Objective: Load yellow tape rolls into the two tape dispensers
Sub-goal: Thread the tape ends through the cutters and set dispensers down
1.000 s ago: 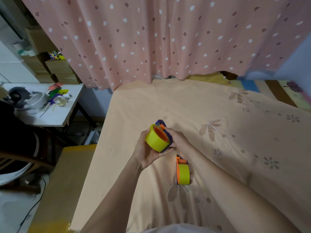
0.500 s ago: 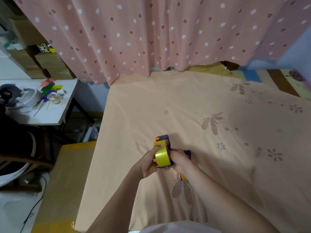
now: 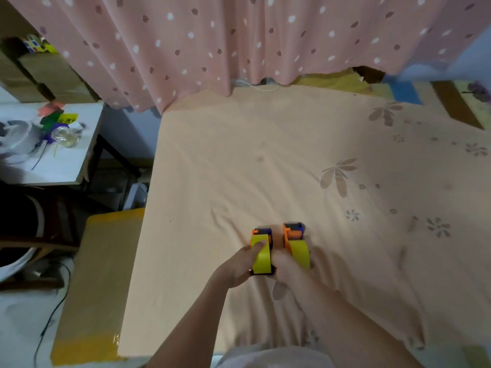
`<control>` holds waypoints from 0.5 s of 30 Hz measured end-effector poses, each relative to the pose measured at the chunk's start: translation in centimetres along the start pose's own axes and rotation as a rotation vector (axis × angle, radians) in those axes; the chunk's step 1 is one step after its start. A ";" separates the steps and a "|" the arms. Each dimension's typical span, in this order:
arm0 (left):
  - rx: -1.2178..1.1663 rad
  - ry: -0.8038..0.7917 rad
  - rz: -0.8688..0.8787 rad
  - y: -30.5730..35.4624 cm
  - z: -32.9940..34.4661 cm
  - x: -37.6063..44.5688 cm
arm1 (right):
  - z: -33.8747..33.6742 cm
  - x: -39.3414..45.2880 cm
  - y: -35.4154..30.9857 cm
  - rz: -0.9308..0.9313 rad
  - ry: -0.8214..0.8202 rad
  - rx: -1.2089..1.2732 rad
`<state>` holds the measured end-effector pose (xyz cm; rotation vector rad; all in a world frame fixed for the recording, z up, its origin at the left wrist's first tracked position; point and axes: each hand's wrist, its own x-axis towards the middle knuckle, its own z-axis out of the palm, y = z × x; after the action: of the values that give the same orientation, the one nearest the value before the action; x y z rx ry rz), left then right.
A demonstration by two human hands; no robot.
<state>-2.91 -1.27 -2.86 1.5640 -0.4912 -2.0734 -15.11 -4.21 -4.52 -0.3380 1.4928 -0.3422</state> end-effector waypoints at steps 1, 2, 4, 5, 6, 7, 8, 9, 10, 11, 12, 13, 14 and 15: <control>-0.010 -0.001 0.003 0.0 0.0 0.1 | 0.4 0.1 -0.1 -0.002 -0.006 -0.002; -0.018 0.001 0.009 0.0 0.0 0.2 | 0.7 0.1 -0.2 -0.002 -0.010 0.019; -0.023 0.007 0.027 0.1 0.0 0.3 | 1.2 0.0 -0.7 0.011 -0.007 0.075; -0.012 0.012 0.042 0.2 0.1 0.3 | 1.5 0.0 -0.9 0.020 -0.003 0.076; -0.001 0.017 0.058 0.3 0.1 0.5 | 1.6 0.4 -1.0 0.011 -0.008 0.082; 0.003 0.025 0.076 0.3 0.2 0.8 | 1.6 0.5 -1.1 0.007 -0.020 0.082; 0.008 0.023 0.093 0.3 0.2 1.0 | 1.5 0.8 -1.0 -0.004 -0.018 0.098; 0.011 0.022 0.105 0.2 0.2 1.2 | 1.5 0.7 -1.3 0.008 -0.018 0.105; 0.013 0.025 0.109 0.0 0.2 1.5 | 1.4 1.1 -1.2 0.016 -0.035 0.138; 0.013 0.033 0.107 -0.1 0.3 1.7 | 1.3 1.2 -1.3 0.027 -0.042 0.155; 0.017 0.043 0.105 -0.3 0.3 1.9 | 1.3 1.5 -1.2 0.027 -0.056 0.172; 0.020 0.055 0.106 -0.3 0.4 2.0 | 1.3 1.6 -1.2 0.035 -0.062 0.160; 0.022 0.066 0.108 -0.4 0.5 2.0 | 1.3 1.8 -1.1 0.034 -0.077 0.154; 0.017 0.077 0.108 -0.4 0.6 2.0 | 1.2 1.9 -1.2 0.031 -0.079 0.143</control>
<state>-4.00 -2.17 -4.49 1.5842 -0.5539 -1.9256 -13.89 -6.11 -5.65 -0.2115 1.3862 -0.4037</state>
